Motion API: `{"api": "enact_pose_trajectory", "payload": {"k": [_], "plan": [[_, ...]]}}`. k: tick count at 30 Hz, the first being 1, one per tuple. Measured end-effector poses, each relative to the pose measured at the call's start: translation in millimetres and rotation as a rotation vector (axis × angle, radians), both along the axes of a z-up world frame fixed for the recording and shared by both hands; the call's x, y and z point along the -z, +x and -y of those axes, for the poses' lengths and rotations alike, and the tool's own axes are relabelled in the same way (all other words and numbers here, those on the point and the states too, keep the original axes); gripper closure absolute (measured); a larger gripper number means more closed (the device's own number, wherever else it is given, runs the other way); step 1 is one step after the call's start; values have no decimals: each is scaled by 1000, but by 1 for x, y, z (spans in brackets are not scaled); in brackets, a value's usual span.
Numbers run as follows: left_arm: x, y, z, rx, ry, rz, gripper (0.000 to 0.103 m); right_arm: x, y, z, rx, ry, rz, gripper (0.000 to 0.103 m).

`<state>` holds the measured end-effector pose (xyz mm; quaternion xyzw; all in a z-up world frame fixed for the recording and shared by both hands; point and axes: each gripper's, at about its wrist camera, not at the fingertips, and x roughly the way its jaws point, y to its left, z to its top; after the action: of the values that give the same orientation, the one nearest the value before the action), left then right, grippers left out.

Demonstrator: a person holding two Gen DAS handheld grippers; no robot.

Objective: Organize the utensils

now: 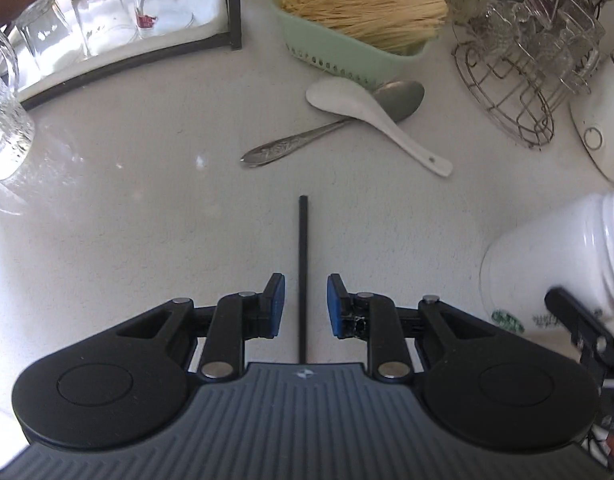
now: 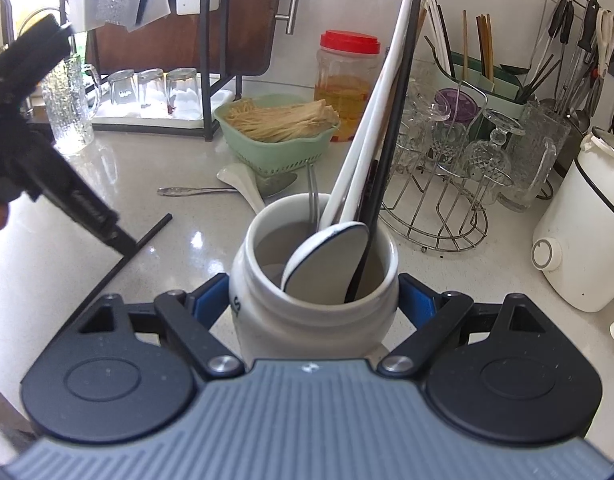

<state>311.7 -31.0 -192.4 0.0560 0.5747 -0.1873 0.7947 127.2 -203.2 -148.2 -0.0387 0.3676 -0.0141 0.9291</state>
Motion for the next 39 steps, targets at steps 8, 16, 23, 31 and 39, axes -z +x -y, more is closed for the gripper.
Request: {"api": "enact_pose_trajectory", "payload": {"k": [8, 16, 23, 31, 39], "plan": [[10, 1, 15, 6, 63, 67, 78, 0, -3, 0, 3, 2, 7, 12], [12, 15, 29, -1, 83, 117, 78, 1, -4, 0, 3, 3, 9, 12], [13, 16, 38, 13, 83, 135, 91, 0, -4, -1, 3, 4, 13, 12], [5, 11, 44, 41, 63, 152, 98, 1, -5, 0, 2, 5, 18, 12], [-38, -7, 46, 66, -53, 179, 98, 1, -5, 0, 3, 7, 21, 12]]}}
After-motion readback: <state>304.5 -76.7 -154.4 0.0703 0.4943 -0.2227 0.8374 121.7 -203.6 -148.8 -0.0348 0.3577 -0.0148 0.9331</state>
